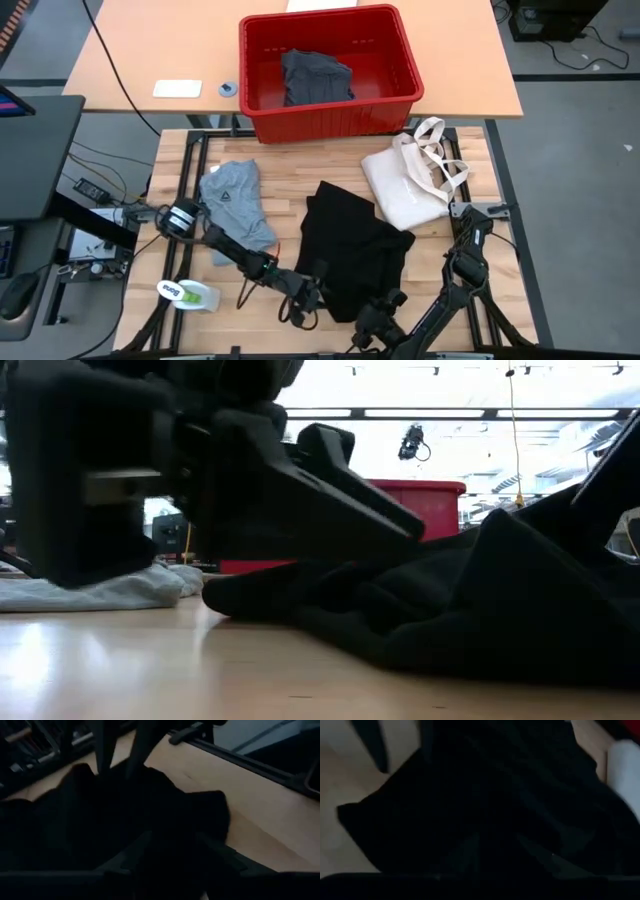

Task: Fold Laundry from Bin
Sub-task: Fold the black shirt

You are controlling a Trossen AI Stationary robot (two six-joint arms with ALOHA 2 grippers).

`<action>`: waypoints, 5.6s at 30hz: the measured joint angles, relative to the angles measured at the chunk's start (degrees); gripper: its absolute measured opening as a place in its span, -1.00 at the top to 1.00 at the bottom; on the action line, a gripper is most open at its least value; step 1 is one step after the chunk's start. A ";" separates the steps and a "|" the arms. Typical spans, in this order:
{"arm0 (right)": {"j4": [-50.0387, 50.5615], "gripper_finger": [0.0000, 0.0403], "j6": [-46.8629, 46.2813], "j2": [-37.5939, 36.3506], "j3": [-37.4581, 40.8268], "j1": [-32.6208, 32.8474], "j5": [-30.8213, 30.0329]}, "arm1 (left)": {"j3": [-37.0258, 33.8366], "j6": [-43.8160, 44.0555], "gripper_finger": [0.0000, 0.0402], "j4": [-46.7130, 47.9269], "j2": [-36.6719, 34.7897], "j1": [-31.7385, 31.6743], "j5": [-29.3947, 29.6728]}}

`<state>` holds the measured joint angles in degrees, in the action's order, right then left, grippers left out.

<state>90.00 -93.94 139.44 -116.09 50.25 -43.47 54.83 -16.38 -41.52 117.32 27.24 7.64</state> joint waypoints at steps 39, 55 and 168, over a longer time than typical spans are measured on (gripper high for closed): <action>0.02 0.63 10.70 -0.48 1.62 3.86 46.89 | 6.27 3.93 0.25 4.58 9.09 -3.78 0.13; -0.31 0.76 -15.20 -6.85 0.76 12.66 29.27 | 6.31 3.84 0.25 12.84 7.44 -3.86 -3.16; -99.92 0.76 56.93 -41.12 71.43 -21.32 35.85 | 0.22 20.43 0.25 72.13 -16.43 -5.12 51.05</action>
<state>-9.92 -37.01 98.32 -44.66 28.93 -7.62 55.04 4.05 30.61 100.89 22.12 58.69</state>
